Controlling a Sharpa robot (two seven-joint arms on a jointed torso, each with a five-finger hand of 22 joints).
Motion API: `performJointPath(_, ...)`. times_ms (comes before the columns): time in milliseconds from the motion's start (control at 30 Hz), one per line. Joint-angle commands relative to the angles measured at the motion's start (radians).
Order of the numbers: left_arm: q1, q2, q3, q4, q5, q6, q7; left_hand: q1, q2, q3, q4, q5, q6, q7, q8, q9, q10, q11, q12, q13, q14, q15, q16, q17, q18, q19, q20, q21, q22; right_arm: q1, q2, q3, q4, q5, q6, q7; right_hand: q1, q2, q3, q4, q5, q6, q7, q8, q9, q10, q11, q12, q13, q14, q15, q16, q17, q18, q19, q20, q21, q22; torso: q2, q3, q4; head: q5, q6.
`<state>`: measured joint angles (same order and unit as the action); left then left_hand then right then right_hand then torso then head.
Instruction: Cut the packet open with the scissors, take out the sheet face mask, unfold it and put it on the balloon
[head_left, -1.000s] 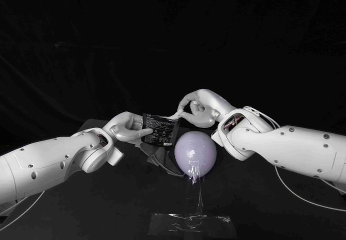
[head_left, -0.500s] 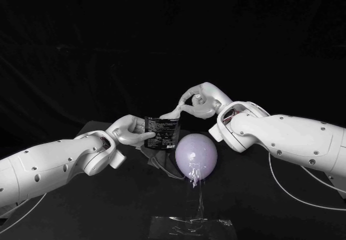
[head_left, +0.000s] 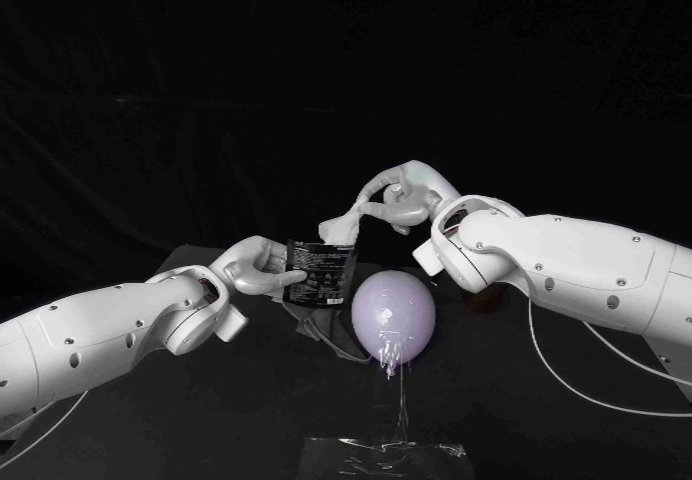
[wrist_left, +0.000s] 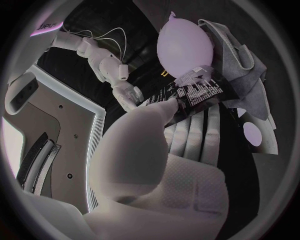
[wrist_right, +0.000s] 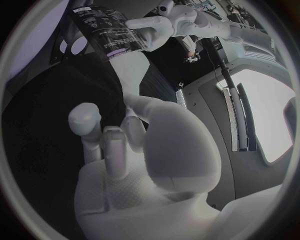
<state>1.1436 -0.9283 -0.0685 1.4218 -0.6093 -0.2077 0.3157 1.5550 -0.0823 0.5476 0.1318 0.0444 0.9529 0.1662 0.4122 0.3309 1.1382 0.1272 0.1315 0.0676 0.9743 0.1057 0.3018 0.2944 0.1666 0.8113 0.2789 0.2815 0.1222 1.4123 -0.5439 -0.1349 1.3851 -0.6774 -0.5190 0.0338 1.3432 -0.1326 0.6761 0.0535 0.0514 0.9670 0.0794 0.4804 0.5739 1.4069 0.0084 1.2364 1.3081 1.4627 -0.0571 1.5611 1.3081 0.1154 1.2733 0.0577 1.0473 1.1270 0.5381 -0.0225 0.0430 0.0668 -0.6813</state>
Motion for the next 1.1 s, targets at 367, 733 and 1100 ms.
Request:
performJointPath(367,-0.004,-0.027,-0.017,-0.015,-0.080,0.043,-0.007,0.003,0.009,0.002,-0.001,0.003,0.006,-0.002,0.006,0.009,0.007,0.000,-0.006,-0.001,0.006,-0.002,0.001,0.001,0.009,0.002,-0.001,0.004,0.002,0.031,-0.001,0.012,-0.036,0.127,0.048,0.031,-0.002,0.007,-0.001,-0.009,-0.001,0.004,0.004,0.004,0.001,0.008,-0.001,0.008,0.042,0.104,0.005,0.005,0.249,0.003,-0.006,-0.001,0.000,0.003,0.000,-0.0009,0.0004,0.012,0.010)
performJointPath(733,-0.006,-0.098,-0.018,-0.021,-0.073,0.329,-0.007,0.000,0.011,0.001,0.000,0.003,0.004,-0.002,0.006,0.010,0.011,0.000,-0.007,-0.001,0.010,-0.002,0.002,0.003,0.009,0.003,0.000,0.008,0.004,0.045,-0.058,0.012,-0.015,0.133,0.072,0.014,-0.003,0.007,-0.002,-0.011,0.000,0.004,0.005,0.004,0.001,0.008,-0.001,0.008,0.042,0.103,0.005,0.004,0.249,0.003,-0.006,-0.001,-0.001,0.003,0.001,-0.0032,-0.0001,0.018,-0.028)
performJointPath(1100,-0.006,-0.127,-0.019,-0.096,-0.121,0.667,-0.164,-0.006,0.015,-0.007,0.001,0.003,-0.001,-0.001,0.009,0.014,0.024,-0.003,-0.009,0.000,0.019,-0.004,0.004,0.009,0.009,0.003,0.001,0.014,0.007,0.046,-0.147,0.000,0.026,0.099,0.077,-0.004,-0.005,0.007,-0.004,-0.013,-0.001,0.004,0.005,0.005,0.001,0.008,-0.001,0.006,0.041,0.103,0.005,0.004,0.248,0.003,-0.005,-0.001,0.001,0.005,0.003,-0.0003,0.0004,0.028,-0.063)
